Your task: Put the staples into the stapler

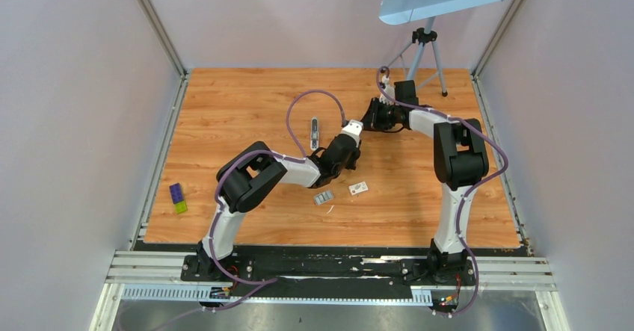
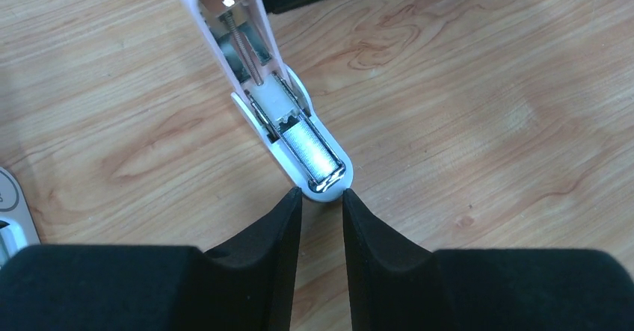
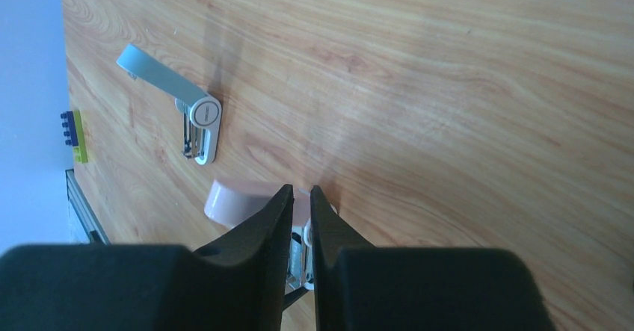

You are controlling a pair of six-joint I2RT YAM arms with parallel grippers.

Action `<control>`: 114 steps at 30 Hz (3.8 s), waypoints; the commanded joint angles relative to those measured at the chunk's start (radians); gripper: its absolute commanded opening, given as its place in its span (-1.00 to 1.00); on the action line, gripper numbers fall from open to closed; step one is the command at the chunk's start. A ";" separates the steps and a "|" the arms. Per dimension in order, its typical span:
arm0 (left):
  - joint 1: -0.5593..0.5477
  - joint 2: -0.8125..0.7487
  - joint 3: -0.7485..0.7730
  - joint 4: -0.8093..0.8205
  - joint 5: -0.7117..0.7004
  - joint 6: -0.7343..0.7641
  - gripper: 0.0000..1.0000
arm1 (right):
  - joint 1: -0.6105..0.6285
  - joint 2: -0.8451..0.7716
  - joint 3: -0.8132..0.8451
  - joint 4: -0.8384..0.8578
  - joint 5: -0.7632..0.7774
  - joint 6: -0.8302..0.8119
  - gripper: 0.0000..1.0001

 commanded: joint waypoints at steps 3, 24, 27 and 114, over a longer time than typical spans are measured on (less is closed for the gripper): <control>0.011 0.023 0.023 -0.042 -0.013 0.045 -0.42 | -0.012 -0.054 -0.055 0.005 -0.054 -0.022 -0.63; 0.042 -0.163 -0.071 -0.063 0.042 -0.096 0.13 | 0.005 -0.105 -0.145 -0.153 0.138 -0.016 -0.60; 0.056 -0.198 -0.079 -0.079 0.031 -0.107 0.16 | 0.024 -0.107 -0.158 -0.153 0.154 -0.017 -0.61; 0.098 0.001 0.060 -0.103 0.111 0.074 -0.28 | 0.021 -0.103 -0.070 0.048 -0.023 0.030 -0.56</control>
